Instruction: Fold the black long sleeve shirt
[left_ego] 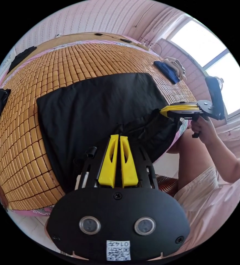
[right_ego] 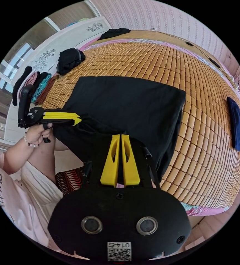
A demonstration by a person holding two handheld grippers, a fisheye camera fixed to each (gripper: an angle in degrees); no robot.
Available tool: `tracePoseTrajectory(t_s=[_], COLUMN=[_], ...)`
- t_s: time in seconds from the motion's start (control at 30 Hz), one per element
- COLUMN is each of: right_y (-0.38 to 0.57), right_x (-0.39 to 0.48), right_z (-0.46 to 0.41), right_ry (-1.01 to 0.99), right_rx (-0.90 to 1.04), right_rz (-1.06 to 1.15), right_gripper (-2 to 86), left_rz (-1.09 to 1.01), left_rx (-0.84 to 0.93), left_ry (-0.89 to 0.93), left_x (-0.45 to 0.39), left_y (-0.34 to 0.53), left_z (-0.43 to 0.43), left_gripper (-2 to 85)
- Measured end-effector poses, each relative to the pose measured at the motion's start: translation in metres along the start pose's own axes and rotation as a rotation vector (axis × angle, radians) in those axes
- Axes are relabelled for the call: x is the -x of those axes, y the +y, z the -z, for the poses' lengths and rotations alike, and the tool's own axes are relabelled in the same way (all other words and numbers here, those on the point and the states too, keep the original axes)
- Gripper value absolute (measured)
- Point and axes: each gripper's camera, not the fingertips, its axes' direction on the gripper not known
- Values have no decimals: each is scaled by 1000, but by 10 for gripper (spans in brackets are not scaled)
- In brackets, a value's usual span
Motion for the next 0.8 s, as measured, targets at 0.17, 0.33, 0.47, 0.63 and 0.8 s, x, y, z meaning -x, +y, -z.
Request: tracePoseTrajectory(t_s=[0.17, 0.33, 0.47, 0.63, 0.8], right_y=[12, 12, -20, -86, -104], right_x=[26, 57, 84, 138, 164], right_z=[21, 5, 4, -32, -70], right_ry=[-161, -76, -38, 84, 87], right_rx=[42, 242, 200, 191, 380], right_rz=[137, 187, 222, 289, 304], right_gripper=[-3, -6, -7, -9, -10], left_rz=[-97, -88, -137, -180, -213], left_rx=[27, 115, 61, 46, 201], left_ry=[66, 118, 5, 31, 19], left_x=[-16, -25, -42, -62, -74], left_y=[30, 51, 48, 24, 28], left_z=[16, 22, 27, -20, -73], left_gripper=[-10, -10, -10, -8, -9])
